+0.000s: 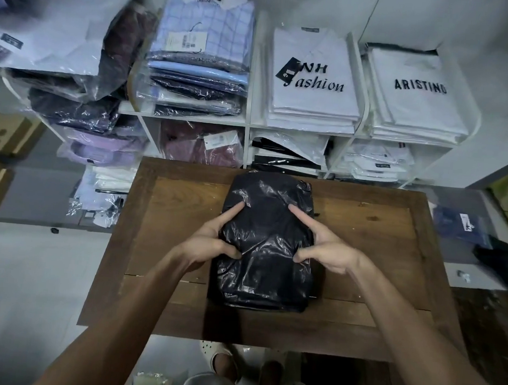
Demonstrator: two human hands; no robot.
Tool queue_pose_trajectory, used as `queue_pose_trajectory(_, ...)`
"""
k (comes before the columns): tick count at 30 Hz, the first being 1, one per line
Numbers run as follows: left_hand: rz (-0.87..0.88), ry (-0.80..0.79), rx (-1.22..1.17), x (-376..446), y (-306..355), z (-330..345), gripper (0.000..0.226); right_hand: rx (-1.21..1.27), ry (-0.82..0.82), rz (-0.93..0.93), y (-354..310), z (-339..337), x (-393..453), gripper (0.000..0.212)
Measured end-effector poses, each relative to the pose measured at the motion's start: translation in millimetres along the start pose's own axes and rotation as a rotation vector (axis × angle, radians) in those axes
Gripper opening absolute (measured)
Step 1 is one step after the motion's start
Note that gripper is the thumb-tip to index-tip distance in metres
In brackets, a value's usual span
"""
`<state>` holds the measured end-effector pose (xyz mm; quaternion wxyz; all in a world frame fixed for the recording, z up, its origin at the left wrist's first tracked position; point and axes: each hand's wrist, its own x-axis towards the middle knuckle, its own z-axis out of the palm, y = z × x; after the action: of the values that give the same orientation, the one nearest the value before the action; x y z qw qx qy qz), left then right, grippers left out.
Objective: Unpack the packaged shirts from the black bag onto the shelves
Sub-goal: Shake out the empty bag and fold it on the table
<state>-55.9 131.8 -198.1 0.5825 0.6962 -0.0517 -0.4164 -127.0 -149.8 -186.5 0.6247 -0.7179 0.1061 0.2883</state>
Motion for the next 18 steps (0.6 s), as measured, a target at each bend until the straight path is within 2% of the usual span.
queue_pose_trajectory(2, 0.070, 0.083, 0.040, 2.5, 18.1, 3.0, 0.120, -0.077, 0.070, -0.034, -15.8, -5.9, 4.4, 0.116)
queue_pose_trajectory(4, 0.200, 0.282, 0.130, 9.2, 38.8, 4.3, 0.118, -0.153, 0.174, -0.091, -34.1, -15.3, 11.6, 0.118)
queue_pose_trajectory(7, 0.371, 0.601, 0.422, 23.4, 64.7, 6.6, 0.097, -0.321, 0.403, -0.305, -65.2, -24.4, 19.7, 0.108)
queue_pose_trajectory(9, 0.443, 0.746, 0.546, 27.5, 70.1, 12.6, 0.081, -0.374, 0.507, -0.399, -74.5, -22.2, 17.2, 0.106)
queue_pose_trajectory(10, 0.468, 0.736, 0.522, 26.2, 69.5, 17.5, 0.075, -0.411, 0.533, -0.408, -72.9, -19.2, 13.4, 0.107)
queue_pose_trajectory(11, 0.454, 0.661, 0.397, 24.4, 63.1, 20.1, 0.072, -0.445, 0.541, -0.407, -67.3, -14.7, 8.8, 0.109)
queue_pose_trajectory(14, 0.213, 0.406, -0.102, 6.7, 31.7, 22.5, 0.066, -0.456, 0.458, -0.352, -26.7, -4.3, -0.8, 0.112)
queue_pose_trajectory(16, 0.030, 0.372, -0.242, -1.3, 13.1, 19.3, 0.089, -0.334, 0.348, -0.308, -4.2, 1.2, -6.3, 0.106)
queue_pose_trajectory(17, -0.023, 0.349, -0.258, -3.6, 8.2, 18.3, 0.102, -0.246, 0.301, -0.277, 2.9, 3.4, -7.8, 0.099)
queue_pose_trajectory(18, -0.042, 0.314, -0.246, -6.7, 7.1, 18.5, 0.105, -0.188, 0.273, -0.243, 6.3, 6.3, -10.1, 0.089)
